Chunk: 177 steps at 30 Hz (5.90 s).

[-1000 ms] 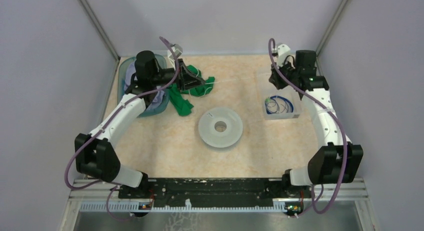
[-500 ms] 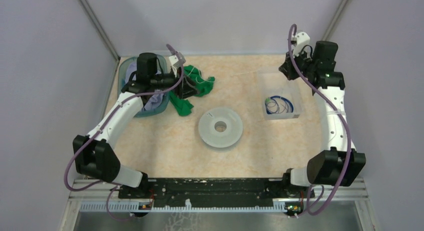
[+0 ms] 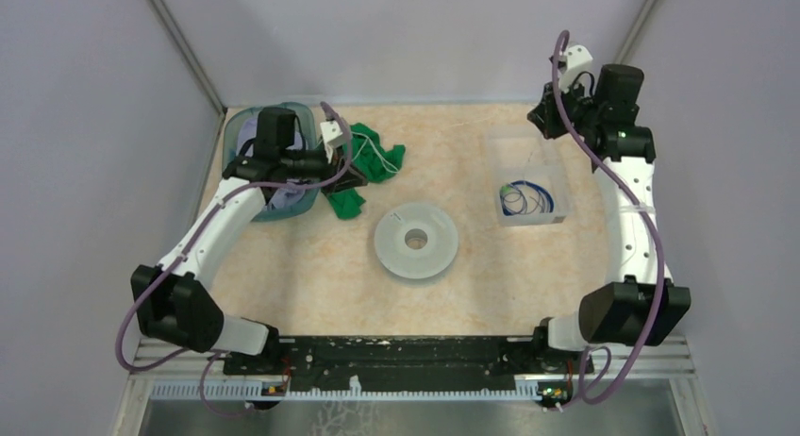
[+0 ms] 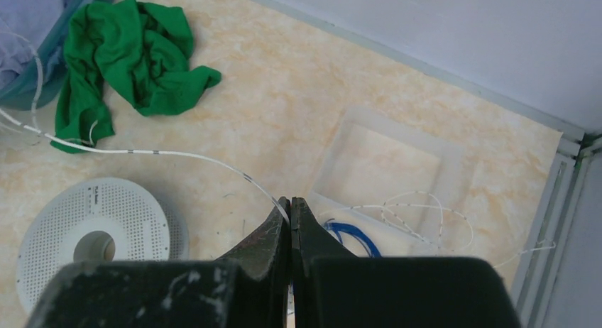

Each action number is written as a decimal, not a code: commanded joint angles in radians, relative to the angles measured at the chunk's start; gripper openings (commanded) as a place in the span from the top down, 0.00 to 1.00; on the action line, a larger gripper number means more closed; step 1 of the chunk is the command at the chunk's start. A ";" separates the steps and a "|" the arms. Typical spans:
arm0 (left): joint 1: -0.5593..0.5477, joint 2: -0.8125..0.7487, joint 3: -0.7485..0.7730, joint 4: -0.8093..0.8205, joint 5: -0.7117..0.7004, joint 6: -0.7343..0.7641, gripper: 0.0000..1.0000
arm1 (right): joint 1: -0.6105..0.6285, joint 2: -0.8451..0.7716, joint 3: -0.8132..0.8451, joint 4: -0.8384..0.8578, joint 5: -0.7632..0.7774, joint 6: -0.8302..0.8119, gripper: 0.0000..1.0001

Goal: Wrap the cables
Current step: Adjust the cable at the center of the board.

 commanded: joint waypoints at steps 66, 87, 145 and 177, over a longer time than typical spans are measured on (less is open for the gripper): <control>-0.236 0.012 0.150 -0.234 0.288 0.249 1.00 | 0.605 0.108 -0.063 0.399 -0.555 0.198 0.69; -0.110 -0.052 -0.209 -0.354 -0.573 0.762 0.42 | 0.368 0.000 -0.276 0.378 -0.295 0.178 0.60; -0.052 0.106 -0.192 -0.168 -0.734 0.661 0.43 | 0.458 -0.028 -0.351 0.360 -0.311 0.110 0.28; -0.008 0.262 -0.027 -0.353 -0.581 0.905 0.50 | 0.457 -0.046 -0.400 0.365 -0.302 0.083 0.30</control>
